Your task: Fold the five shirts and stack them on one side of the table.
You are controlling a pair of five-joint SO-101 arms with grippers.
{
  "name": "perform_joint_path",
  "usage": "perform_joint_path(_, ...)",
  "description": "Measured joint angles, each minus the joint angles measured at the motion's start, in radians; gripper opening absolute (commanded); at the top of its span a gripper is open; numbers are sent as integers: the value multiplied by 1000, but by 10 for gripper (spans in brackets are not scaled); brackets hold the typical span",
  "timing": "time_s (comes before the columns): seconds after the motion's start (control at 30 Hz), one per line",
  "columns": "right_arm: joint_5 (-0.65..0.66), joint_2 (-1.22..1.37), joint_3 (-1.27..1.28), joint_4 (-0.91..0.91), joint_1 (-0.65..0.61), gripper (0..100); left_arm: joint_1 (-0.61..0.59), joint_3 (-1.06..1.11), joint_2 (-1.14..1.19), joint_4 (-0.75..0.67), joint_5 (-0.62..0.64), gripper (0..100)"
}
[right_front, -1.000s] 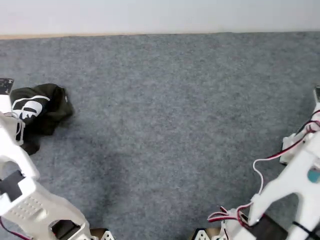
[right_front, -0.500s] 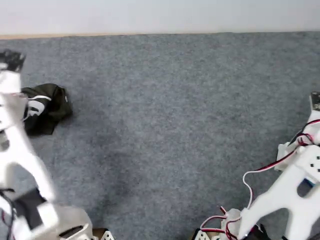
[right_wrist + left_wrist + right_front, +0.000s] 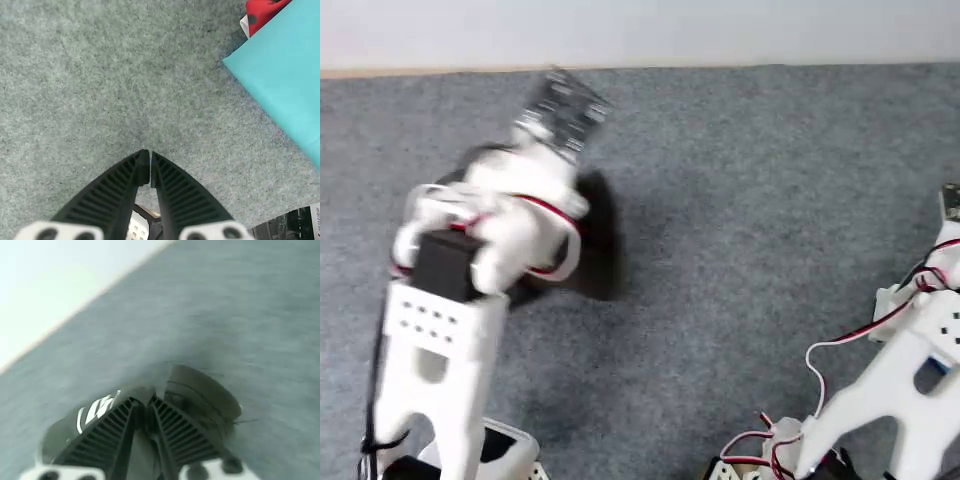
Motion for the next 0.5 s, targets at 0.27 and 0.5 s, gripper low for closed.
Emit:
perform_joint_path(0.27, 0, 0, 0, 0, 0, 9, 115, 21, 29, 3, 28, 28)
perform_joint_path(0.5, 0, 0, 0, 0, 0, 9, 12, 21, 97, -54, 74, 175)
